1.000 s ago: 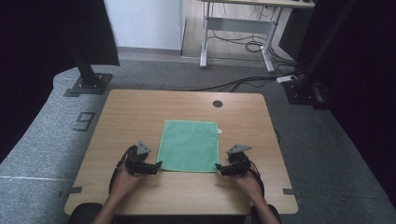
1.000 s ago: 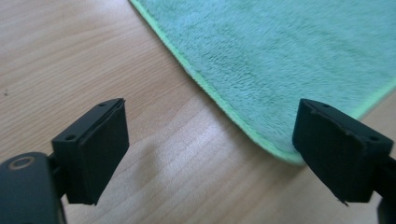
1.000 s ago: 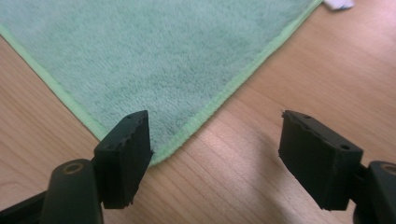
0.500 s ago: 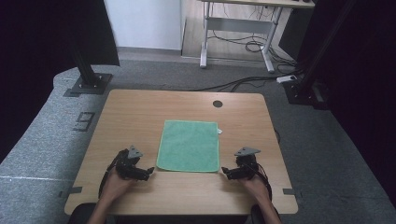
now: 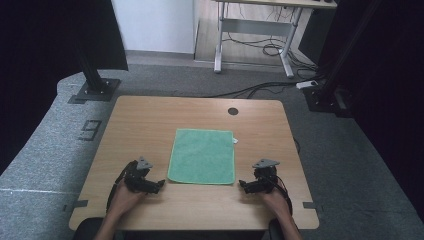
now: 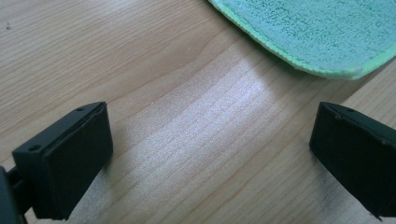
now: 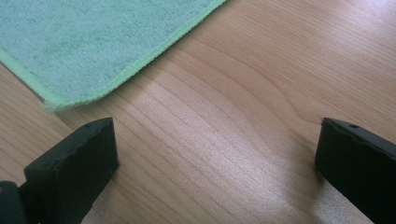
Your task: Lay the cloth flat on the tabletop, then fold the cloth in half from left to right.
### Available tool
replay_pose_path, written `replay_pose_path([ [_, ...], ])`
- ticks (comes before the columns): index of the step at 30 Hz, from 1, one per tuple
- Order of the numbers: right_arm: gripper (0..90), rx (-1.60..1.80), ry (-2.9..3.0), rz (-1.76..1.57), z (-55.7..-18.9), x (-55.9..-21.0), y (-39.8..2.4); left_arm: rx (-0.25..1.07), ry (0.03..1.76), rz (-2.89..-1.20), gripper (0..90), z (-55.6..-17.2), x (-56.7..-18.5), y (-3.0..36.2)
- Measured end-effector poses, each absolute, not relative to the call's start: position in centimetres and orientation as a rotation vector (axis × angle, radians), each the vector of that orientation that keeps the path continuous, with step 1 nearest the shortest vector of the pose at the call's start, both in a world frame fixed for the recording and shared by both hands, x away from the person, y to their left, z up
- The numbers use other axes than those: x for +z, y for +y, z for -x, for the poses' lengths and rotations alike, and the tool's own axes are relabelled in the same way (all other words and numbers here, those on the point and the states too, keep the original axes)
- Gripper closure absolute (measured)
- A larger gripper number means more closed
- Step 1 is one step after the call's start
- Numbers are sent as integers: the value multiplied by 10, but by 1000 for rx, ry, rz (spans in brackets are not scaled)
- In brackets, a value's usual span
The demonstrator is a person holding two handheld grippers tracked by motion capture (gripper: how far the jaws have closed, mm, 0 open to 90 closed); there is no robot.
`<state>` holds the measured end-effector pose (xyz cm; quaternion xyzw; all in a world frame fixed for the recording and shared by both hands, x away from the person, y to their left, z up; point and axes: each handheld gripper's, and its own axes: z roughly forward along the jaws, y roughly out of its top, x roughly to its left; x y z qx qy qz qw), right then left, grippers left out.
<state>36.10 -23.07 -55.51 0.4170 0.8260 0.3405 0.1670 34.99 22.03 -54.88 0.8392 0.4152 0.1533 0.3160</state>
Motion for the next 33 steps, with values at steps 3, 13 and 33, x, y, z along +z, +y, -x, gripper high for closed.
replay_pose_path([
  [3,0,975,2345,-1186,-361,-556,-231,403,1094,-2210,0,-350,-549,220],
  [13,0,982,2319,-1203,-362,-557,-232,404,1095,-2210,0,-350,-549,220],
  [33,0,999,2340,-1210,-363,-553,-232,402,1151,-2189,0,-364,-539,228],
])
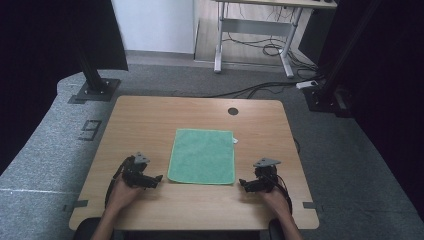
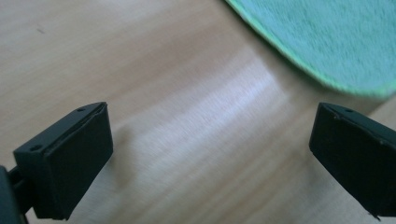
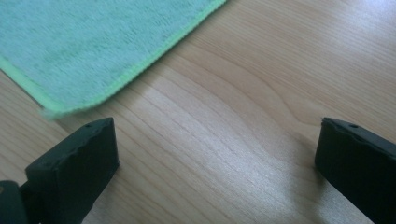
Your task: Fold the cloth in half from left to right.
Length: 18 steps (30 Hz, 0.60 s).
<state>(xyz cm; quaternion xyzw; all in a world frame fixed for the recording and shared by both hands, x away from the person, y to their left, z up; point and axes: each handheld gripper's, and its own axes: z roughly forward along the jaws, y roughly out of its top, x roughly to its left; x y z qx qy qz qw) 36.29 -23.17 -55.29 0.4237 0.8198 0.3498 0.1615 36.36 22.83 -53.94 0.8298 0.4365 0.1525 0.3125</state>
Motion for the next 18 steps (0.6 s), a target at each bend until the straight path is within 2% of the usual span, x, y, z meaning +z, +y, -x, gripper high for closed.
replay_pose_path([
  [9,0,1034,2317,-1209,-363,-542,-223,474,1129,-2138,4,-388,-523,216],
  [18,0,1037,2329,-1183,-365,-538,-209,458,1112,-2108,0,-420,-524,192],
])
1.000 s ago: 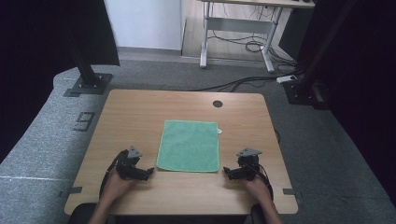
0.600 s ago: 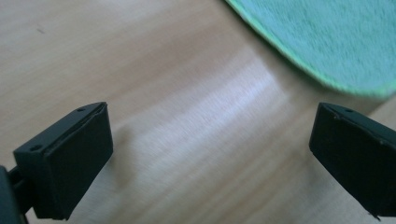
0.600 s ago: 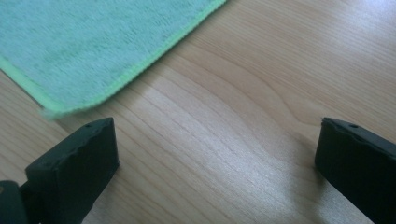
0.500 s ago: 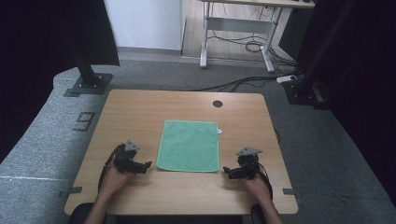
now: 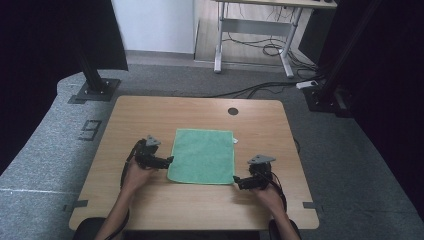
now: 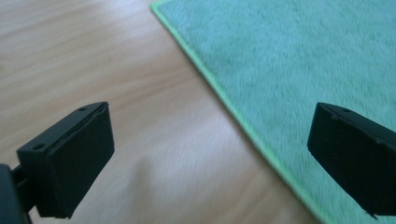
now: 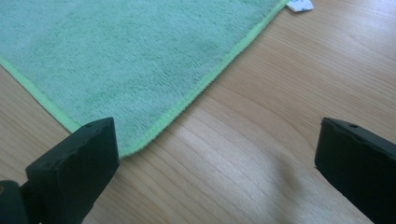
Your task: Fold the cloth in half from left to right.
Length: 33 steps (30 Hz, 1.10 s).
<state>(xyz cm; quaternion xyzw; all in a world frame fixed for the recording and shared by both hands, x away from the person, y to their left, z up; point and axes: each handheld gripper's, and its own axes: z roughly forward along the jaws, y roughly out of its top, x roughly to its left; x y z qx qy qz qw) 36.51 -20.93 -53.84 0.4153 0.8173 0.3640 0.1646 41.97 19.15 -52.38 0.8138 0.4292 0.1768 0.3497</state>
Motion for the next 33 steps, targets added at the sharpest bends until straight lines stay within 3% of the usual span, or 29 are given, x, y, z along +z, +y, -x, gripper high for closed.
replay_pose_path([
  [12,1,958,2361,-1194,-370,-549,-195,518,1153,-2181,2,-426,-547,188],
  [33,19,909,2321,-1237,-371,-550,-211,469,1117,-2234,2,-374,-545,180],
])
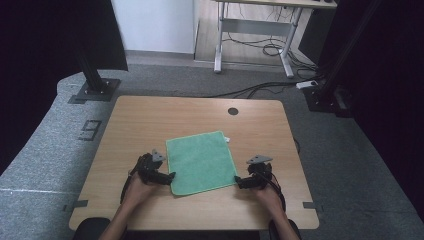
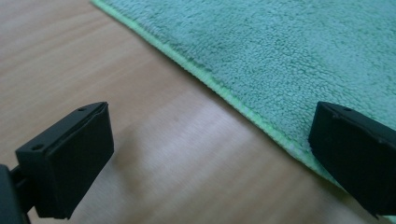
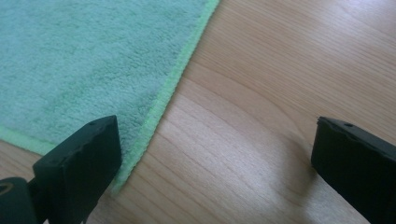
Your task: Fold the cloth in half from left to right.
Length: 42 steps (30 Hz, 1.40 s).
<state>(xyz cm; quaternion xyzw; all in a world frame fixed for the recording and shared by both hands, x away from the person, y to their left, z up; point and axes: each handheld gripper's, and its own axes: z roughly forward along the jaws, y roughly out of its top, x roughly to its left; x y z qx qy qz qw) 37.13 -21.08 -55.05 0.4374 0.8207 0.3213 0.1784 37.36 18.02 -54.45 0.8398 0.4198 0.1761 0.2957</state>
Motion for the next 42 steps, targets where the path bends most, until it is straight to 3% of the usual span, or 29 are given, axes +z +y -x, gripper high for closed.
replay_pose_path([
  [11,27,901,2309,-1265,-371,-550,-222,455,1058,-2285,4,-346,-542,168],
  [18,27,926,2303,-1277,-371,-552,-224,441,1119,-2186,3,-364,-533,189],
  [32,0,955,2272,-1277,-369,-556,-226,439,1188,-2149,1,-408,-529,206],
  [42,0,969,2269,-1266,-369,-557,-227,481,1213,-2121,52,-443,-525,209],
])
